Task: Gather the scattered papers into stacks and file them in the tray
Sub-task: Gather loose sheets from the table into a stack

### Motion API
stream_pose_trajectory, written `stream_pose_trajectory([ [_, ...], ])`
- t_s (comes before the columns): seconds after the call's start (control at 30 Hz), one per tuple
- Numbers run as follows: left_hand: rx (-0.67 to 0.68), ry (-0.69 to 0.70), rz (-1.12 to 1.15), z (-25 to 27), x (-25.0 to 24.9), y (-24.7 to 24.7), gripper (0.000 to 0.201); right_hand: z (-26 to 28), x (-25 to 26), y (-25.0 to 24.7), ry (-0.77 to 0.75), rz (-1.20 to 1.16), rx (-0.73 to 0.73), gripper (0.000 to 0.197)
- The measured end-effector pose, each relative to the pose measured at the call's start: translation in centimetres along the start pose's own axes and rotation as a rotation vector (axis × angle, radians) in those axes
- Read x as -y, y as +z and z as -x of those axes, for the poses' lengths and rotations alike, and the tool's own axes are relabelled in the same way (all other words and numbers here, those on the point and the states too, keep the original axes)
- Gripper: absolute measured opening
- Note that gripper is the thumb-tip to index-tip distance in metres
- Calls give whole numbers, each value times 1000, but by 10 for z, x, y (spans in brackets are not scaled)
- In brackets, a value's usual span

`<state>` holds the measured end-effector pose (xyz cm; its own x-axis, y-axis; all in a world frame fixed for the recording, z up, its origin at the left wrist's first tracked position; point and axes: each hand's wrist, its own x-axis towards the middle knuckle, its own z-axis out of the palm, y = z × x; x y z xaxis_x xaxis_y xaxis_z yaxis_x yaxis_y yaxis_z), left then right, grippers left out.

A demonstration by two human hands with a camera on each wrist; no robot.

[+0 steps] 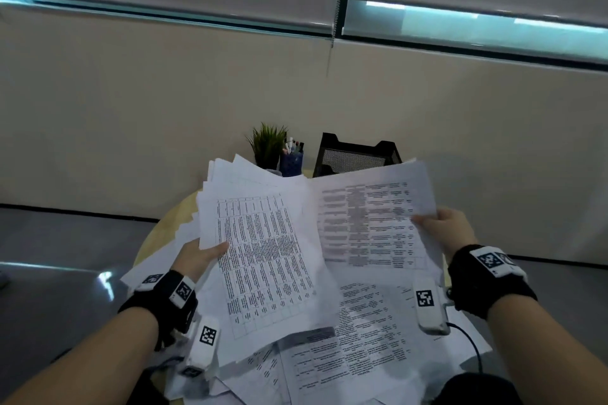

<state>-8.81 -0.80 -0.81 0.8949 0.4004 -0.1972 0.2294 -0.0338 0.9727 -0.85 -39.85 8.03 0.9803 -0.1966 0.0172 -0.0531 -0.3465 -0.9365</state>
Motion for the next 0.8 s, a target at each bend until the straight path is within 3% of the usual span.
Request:
stream_pose_trajectory([
  [0.17,-64,-12,78,3,9,5,46,0,17,-8,-67,-156,-124,18],
  [0.43,-43,21,226,7,2,27,42,-3,52,-16,-227,-319,-268,13],
  [0.6,-49,28,239,7,2,41,40,0,47,-5,-163,-449,-221,14],
  [0.8,-30,96,301,17,-4,58,37,13,3,43,-29,-453,-101,28],
])
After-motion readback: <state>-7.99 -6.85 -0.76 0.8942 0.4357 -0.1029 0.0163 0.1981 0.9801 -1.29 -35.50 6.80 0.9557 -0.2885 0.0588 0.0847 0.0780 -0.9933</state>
